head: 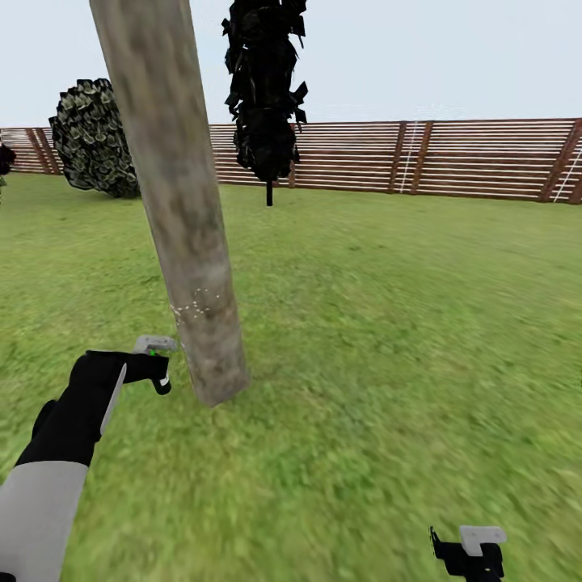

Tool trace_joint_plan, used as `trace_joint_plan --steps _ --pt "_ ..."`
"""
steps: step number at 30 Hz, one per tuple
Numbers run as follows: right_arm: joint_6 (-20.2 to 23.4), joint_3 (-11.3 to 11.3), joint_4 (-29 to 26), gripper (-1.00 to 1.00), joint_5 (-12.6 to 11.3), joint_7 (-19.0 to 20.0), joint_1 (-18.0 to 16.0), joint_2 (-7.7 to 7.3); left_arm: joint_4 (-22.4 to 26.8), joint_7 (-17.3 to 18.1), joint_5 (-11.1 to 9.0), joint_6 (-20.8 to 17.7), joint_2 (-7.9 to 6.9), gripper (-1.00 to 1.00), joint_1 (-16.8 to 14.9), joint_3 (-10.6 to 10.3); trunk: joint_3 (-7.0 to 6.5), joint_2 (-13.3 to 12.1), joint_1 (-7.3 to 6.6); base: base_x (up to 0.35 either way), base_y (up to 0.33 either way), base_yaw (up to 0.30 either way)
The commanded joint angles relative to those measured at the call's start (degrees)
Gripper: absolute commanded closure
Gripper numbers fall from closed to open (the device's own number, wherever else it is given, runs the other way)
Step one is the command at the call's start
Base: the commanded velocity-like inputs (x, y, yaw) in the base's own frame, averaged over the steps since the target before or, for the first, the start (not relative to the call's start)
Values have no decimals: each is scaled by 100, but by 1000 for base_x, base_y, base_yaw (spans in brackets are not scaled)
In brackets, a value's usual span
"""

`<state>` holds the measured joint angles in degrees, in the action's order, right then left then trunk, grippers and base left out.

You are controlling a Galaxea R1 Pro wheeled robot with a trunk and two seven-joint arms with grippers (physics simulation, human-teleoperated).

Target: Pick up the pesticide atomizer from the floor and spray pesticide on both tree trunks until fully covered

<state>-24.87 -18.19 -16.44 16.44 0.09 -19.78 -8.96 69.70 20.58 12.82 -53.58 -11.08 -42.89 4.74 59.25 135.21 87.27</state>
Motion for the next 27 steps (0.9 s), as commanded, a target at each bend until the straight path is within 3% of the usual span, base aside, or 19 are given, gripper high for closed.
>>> trace_joint_plan --steps 1,9,13,15,18,20,22,24,27 --pt "0 0 0 -100 0 0 0 0 0 6 -6 -2 0 100 4 0 0 0 0 6 -274 14" --pt "0 0 -2 -100 0 0 0 0 -84 8 -16 2 3 100 8 4 0 0 0 100 -270 78" --pt "0 0 -7 -100 0 0 0 0 -632 -16 -20 35 10 100 9 9 0 0 0 157 -265 268" --pt "0 0 -6 -100 0 2 0 0 -773 -17 -23 49 106 100 9 9 0 0 0 162 -261 277" --pt "0 0 -6 -100 0 0 0 0 -837 -33 21 75 476 100 9 8 0 0 0 164 -260 226" --pt "0 0 -8 -100 0 0 0 0 -882 -32 31 81 535 100 9 10 0 0 0 164 -256 58" --pt "0 0 -8 -100 0 1 0 0 -1101 -29 44 96 486 100 9 50 0 0 0 93 -137 21" --pt "0 0 -9 -100 0 3 0 0 -1296 -28 46 111 271 100 9 72 0 0 0 18 -27 4" --pt "0 0 -9 -100 0 1 0 0 -1428 -28 31 208 70 100 9 79 0 0 0 6 -9 1"
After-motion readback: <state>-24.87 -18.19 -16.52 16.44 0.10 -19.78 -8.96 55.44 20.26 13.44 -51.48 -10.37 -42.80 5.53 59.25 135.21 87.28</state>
